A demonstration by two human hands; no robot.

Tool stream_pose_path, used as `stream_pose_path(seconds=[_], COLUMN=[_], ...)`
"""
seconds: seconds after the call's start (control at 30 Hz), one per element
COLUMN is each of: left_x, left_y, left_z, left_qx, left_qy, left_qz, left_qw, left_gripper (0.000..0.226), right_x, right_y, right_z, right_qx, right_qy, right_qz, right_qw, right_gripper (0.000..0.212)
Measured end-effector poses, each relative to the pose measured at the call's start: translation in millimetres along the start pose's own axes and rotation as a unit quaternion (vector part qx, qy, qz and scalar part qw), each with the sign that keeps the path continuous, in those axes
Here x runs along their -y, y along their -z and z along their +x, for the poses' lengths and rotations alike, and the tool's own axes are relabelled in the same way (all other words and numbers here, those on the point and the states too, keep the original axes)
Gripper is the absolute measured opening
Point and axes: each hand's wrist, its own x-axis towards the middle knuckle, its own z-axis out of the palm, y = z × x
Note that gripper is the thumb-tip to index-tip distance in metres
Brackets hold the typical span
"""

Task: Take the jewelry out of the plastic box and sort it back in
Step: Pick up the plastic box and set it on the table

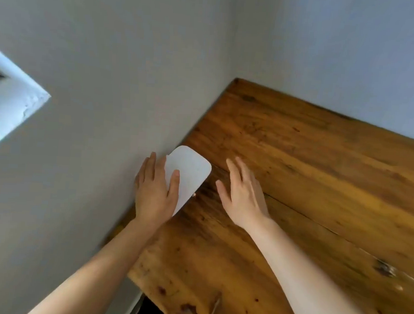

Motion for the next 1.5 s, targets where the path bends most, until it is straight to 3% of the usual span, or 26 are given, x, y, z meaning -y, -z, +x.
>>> stream_pose_path(seconds=[0.13,0.37,0.57,0.7,0.9,1.13,1.33,1.5], left_x=[23,40,52,55,37,5,0,15], left_y=[-27,-38,-36,-32,-29,-39,-56,-60], left_z=[-17,-42,-69,-79,-117,-180,-198,-201], left_qx=[-0.037,-0.116,-0.075,-0.023,0.038,0.108,0.149,0.113], left_qy=[0.013,0.045,0.107,0.107,0.012,-0.132,-0.156,-0.165], left_qz=[-0.015,-0.177,-0.316,-0.310,-0.315,-0.319,-0.283,-0.224], left_qw=[0.999,0.976,0.940,0.944,0.948,0.932,0.935,0.954], left_gripper=[0.066,0.064,0.070,0.068,0.066,0.100,0.098,0.101], right_x=[-3,18,35,43,18,-25,-42,-33], right_y=[-36,-60,-62,-58,-41,-23,-26,-34], right_z=[10,19,-3,-34,-100,-203,-256,-256], right_qx=[-0.016,-0.051,-0.025,-0.007,-0.069,-0.160,-0.189,-0.155], right_qy=[0.019,0.026,-0.039,-0.072,-0.133,-0.184,-0.208,-0.196], right_qz=[0.034,0.057,0.179,0.250,0.246,0.228,0.215,0.169], right_qw=[0.999,0.997,0.983,0.965,0.958,0.943,0.935,0.953], right_gripper=[0.061,0.060,0.058,0.051,0.055,0.047,0.046,0.055])
